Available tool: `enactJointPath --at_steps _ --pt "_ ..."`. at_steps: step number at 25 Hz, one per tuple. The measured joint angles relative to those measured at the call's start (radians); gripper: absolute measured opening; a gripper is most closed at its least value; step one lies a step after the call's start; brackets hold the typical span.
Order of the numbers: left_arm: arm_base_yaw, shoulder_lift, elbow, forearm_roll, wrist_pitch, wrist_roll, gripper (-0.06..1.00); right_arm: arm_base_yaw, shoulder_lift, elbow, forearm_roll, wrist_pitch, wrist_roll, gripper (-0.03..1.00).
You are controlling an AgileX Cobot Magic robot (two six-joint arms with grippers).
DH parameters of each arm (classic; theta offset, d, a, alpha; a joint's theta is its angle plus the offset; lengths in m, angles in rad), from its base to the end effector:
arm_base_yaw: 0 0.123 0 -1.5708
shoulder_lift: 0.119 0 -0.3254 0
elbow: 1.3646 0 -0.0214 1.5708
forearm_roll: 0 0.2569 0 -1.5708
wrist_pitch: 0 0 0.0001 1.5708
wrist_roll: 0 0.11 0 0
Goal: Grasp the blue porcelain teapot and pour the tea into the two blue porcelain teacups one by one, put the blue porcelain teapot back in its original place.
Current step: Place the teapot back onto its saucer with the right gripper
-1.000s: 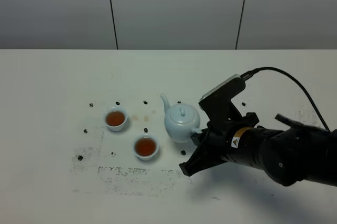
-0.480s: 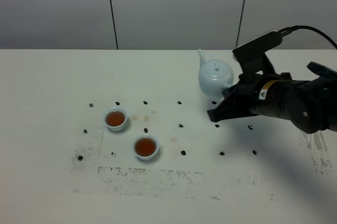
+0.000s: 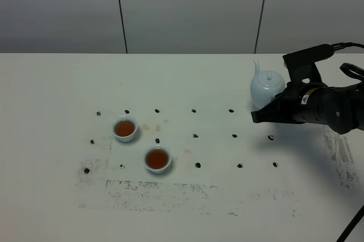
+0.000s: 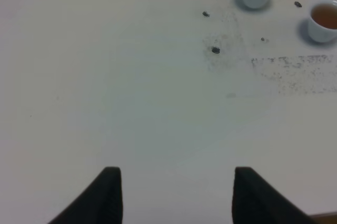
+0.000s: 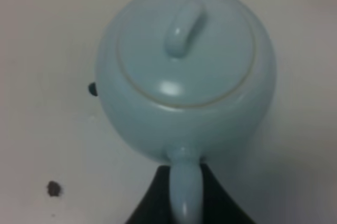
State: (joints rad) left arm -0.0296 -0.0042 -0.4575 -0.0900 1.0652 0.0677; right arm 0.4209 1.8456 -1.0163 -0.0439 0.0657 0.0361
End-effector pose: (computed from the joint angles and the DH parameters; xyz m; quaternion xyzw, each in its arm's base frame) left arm -0.0201 -0.0081 0.2585 0.0430 0.8623 -0.0354 0.5034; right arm 0.3694 0.1650 0.1861 -0.1969 0.9070 0.0751 0.3647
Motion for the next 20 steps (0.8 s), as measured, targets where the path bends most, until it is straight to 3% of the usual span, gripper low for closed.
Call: enactJointPath --at_steps 20 --pt "0.0 0.0 0.0 0.0 0.0 0.0 0.49 -0.018 0.109 0.032 0.015 -0.17 0.02 0.03"
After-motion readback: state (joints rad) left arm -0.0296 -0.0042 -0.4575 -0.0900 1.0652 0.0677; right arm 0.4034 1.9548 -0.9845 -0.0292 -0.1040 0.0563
